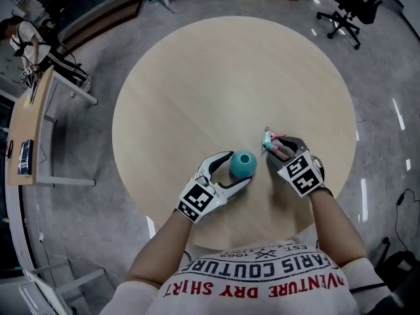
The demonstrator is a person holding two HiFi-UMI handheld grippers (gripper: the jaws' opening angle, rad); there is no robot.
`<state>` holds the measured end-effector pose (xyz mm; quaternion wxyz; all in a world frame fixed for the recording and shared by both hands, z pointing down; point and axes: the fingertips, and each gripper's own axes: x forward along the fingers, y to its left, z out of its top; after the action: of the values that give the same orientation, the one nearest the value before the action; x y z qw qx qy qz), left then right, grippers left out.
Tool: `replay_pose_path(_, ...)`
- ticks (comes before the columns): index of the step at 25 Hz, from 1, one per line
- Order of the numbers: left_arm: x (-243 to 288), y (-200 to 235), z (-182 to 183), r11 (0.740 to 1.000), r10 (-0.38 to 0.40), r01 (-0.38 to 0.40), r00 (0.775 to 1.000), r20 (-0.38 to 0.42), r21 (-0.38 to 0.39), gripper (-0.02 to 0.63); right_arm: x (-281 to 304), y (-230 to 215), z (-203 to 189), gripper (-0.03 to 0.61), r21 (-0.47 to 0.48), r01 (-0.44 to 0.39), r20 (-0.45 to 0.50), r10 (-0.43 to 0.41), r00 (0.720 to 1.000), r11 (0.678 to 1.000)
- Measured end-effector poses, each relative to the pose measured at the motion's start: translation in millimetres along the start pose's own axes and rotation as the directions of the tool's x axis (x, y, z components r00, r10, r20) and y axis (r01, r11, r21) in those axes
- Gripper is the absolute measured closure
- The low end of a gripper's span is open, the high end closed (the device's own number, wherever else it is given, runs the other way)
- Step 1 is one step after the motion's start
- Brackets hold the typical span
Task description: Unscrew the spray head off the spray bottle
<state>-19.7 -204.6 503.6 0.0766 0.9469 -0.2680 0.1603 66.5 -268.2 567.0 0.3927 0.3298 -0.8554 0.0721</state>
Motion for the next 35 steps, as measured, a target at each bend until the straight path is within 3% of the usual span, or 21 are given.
replay_pose_path(3, -15, 6, 5, 1.0, 0.016, -0.016, 1.0, 0.013, -0.021, 0.272, -31, -5, 23, 0.357, 0.095, 0.045, 0.114, -0.056, 0.992, 0.995)
replay_pose_path(4, -30, 5, 10, 0.999, 0.021, -0.02, 0.999, 0.027, -0.043, 0.283, -59, 0, 38, 0.413, 0.166, 0.038, 0.209, -0.073, 0.975, 0.985)
replay_pose_path(5, -50, -3, 18, 0.998, 0.017, -0.015, 0.999, 0.042, -0.065, 0.361, -94, 16, 55, 0.578, 0.22, -0.004, 0.319, -0.068, 0.945, 0.975)
replay_pose_path(7, -93, -41, 39, 0.993, -0.037, 0.044, 0.997, 0.067, -0.107, 0.612, -159, 84, 83, 0.577, 0.192, -0.153, 0.468, 0.047, 0.883, 0.969)
replay_pose_path(10, -139, -118, 79, 0.972, -0.188, 0.201, 0.976, 0.11, -0.119, 0.612, -215, 185, 93, 0.577, 0.054, -0.294, 0.472, 0.235, 0.85, 0.954)
replay_pose_path(14, -170, -186, 96, 0.965, -0.258, 0.261, 0.964, 0.067, -0.033, 0.612, -258, 236, 98, 0.577, 0.078, -0.407, 0.505, 0.316, 0.803, 0.91)
replay_pose_path(18, -211, -233, 72, 0.969, -0.232, 0.236, 0.971, 0.064, -0.068, 0.612, -293, 284, 79, 0.578, 0.102, -0.416, 0.529, 0.304, 0.792, 0.904)
replay_pose_path(21, -241, -274, 52, 0.977, -0.186, 0.193, 0.979, 0.08, -0.096, 0.612, -324, 325, 49, 0.578, 0.103, -0.389, 0.528, 0.281, 0.802, 0.916)
replay_pose_path(24, -271, -339, 33, 0.978, -0.157, 0.169, 0.983, 0.099, -0.125, 0.612, -362, 378, 7, 0.578, 0.123, -0.351, 0.527, 0.238, 0.816, 0.928)
replay_pose_path(26, -292, -392, 21, 0.973, -0.162, 0.178, 0.98, 0.112, -0.146, 0.612, -390, 417, -23, 0.578, 0.153, -0.355, 0.543, 0.221, 0.81, 0.922)
replay_pose_path(32, -346, -509, 17, 0.994, -0.109, 0.111, 0.989, 0.097, -0.012, 0.612, -473, 494, -70, 0.578, 0.192, -0.352, 0.581, 0.183, 0.793, 0.916)
replay_pose_path(35, -366, -543, 27, 0.988, -0.133, 0.141, 0.986, 0.101, -0.069, 0.612, -504, 517, -73, 0.578, 0.176, -0.336, 0.587, 0.176, 0.791, 0.925)
